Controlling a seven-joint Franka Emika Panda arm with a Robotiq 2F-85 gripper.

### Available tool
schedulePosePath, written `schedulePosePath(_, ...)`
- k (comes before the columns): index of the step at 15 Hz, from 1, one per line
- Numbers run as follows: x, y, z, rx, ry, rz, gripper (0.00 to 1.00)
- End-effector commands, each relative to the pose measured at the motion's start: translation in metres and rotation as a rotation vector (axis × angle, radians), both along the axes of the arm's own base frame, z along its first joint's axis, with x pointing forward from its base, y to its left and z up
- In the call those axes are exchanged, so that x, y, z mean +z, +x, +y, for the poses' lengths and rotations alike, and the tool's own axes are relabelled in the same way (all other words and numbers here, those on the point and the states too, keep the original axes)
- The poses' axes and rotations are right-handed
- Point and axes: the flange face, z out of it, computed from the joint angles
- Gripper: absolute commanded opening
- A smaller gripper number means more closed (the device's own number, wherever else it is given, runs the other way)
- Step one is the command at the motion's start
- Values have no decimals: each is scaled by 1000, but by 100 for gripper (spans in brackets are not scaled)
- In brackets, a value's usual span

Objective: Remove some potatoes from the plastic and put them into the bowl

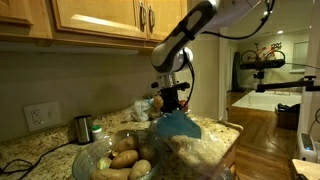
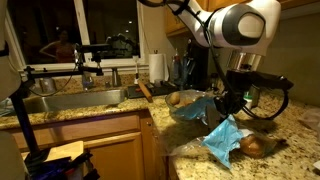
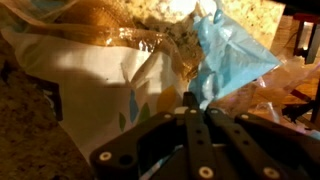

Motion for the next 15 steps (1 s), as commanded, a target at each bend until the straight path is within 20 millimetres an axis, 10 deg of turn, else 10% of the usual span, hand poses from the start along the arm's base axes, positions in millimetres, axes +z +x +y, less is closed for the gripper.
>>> schedulePosePath(1,6,1,-14,2,-18,-22,5)
schedulePosePath(15,35,1,-87,-109,-142,-85,4)
